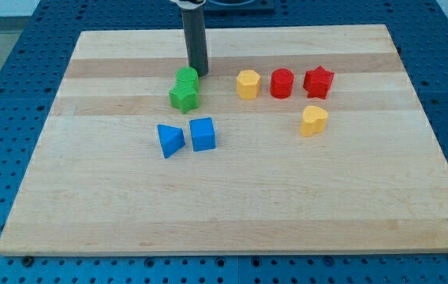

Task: Separate the green star and green circle

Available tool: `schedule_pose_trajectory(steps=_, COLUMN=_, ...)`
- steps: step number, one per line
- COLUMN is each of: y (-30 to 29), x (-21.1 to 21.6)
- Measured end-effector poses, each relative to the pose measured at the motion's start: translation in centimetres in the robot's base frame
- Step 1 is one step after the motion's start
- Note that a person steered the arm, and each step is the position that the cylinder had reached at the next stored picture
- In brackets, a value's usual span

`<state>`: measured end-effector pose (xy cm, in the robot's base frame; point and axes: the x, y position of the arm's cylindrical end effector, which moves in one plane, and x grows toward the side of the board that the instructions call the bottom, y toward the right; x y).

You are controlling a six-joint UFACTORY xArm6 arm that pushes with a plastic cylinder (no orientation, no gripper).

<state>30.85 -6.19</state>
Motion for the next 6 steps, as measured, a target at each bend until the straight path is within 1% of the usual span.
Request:
schedule_pose_trajectory(steps=1, y=0.5, x=0.3)
schedule_pose_trajectory(steps=2, y=2.4, x=0.6)
schedule_pose_trajectory(steps=3, y=2.4, x=0.7)
schedule_pose_trajectory(steps=4, y=0.9, x=2.8)
schedule_pose_trajectory(steps=6, y=-8.1, x=6.0)
